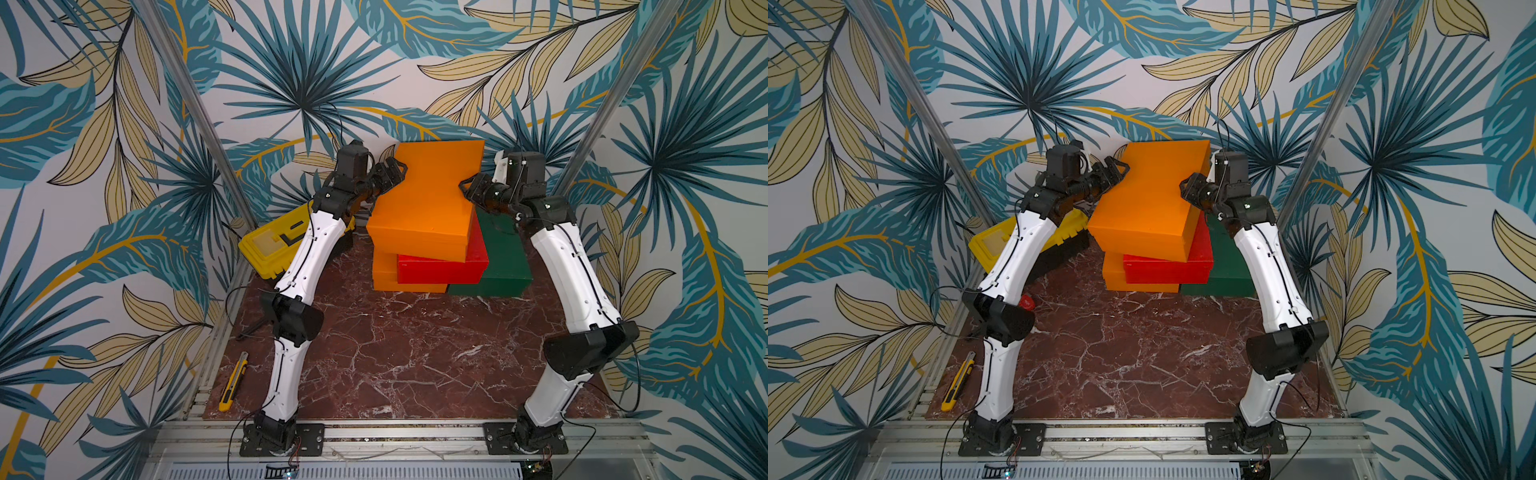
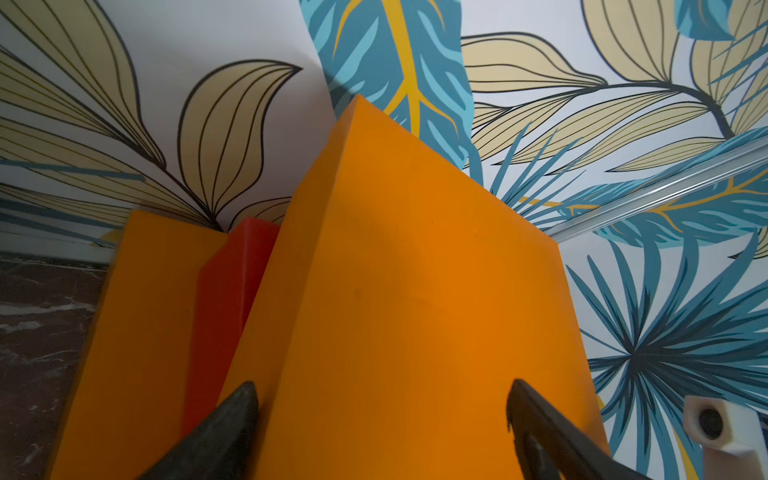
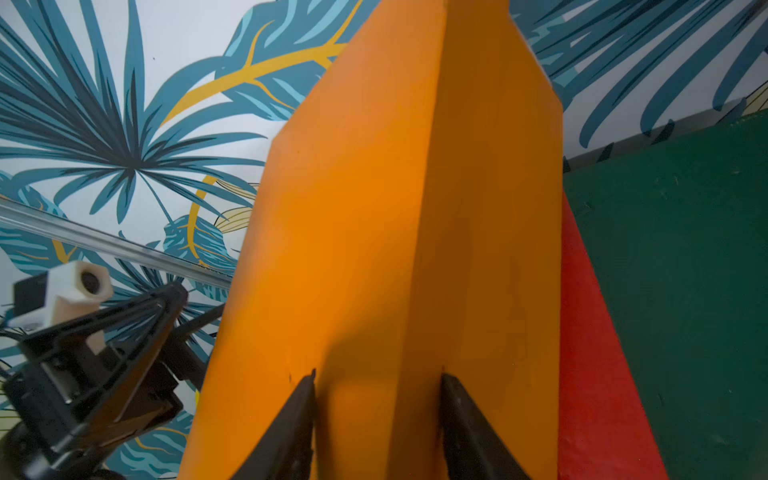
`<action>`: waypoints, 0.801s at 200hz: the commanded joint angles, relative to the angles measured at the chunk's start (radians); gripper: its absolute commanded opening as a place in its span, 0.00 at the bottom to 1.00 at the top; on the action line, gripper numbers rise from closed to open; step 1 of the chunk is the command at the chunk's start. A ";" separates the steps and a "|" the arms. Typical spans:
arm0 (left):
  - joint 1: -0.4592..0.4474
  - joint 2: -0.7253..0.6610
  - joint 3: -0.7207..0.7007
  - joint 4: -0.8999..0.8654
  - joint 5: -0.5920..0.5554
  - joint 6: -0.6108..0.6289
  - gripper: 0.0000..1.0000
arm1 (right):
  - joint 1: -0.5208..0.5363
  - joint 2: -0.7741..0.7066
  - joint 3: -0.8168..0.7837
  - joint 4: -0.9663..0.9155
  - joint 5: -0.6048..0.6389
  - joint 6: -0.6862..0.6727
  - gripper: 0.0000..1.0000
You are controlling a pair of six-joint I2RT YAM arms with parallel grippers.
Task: Stack the shoeboxes
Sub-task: Place the shoebox at the shoebox.
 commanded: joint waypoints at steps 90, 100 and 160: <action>-0.016 -0.065 -0.061 0.166 0.152 -0.046 0.98 | -0.074 0.060 0.016 -0.062 -0.044 0.010 0.84; -0.008 -0.077 -0.084 0.166 0.147 -0.039 0.99 | -0.087 0.060 0.012 -0.074 -0.031 0.006 0.85; 0.039 -0.144 -0.211 0.166 0.102 0.019 1.00 | -0.145 0.067 -0.042 -0.104 0.017 -0.006 0.87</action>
